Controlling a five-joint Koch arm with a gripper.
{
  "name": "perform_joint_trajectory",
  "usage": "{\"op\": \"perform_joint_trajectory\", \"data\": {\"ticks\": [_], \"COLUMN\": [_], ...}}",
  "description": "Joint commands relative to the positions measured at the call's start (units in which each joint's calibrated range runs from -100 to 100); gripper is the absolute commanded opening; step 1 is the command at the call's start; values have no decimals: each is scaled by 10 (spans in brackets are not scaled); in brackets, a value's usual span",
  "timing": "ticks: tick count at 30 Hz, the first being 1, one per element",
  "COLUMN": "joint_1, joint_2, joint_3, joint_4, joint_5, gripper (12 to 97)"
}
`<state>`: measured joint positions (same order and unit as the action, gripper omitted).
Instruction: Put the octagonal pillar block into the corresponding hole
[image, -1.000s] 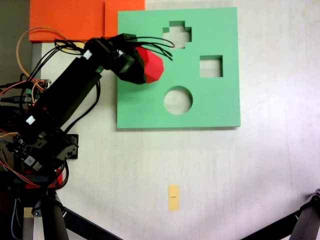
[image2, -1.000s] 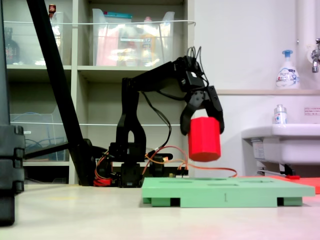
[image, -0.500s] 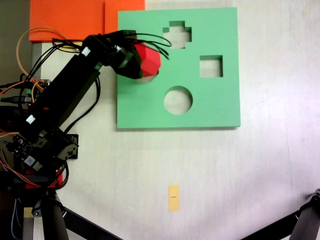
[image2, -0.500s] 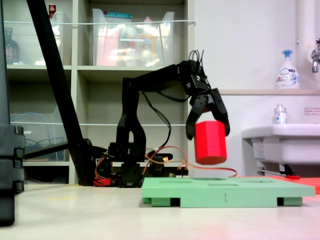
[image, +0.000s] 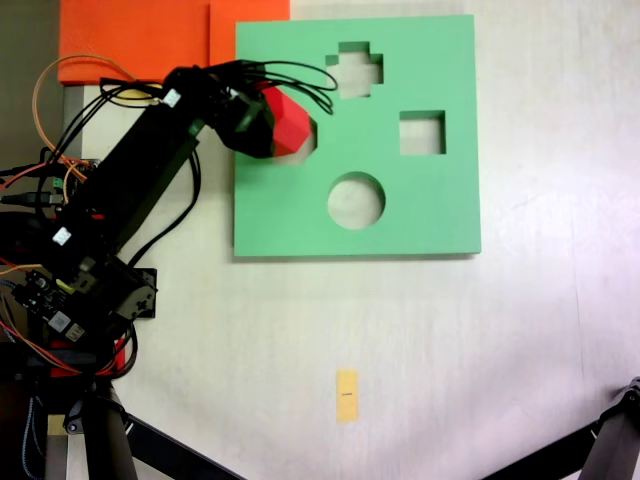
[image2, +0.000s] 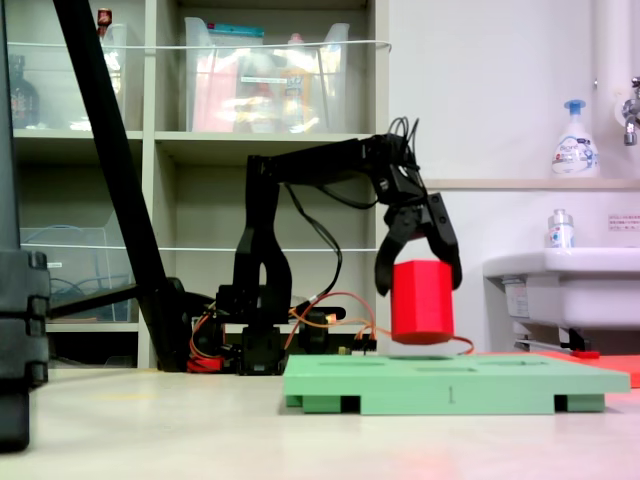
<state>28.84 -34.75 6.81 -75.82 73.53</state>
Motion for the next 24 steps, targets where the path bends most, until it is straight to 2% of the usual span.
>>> {"op": "perform_joint_trajectory", "data": {"ticks": [1, 24], "joint_1": [3, -16], "joint_2": [-4, 22], "joint_3": [5, -22], "joint_4": [49, 91], "joint_5": [4, -2], "gripper": [358, 359]}}
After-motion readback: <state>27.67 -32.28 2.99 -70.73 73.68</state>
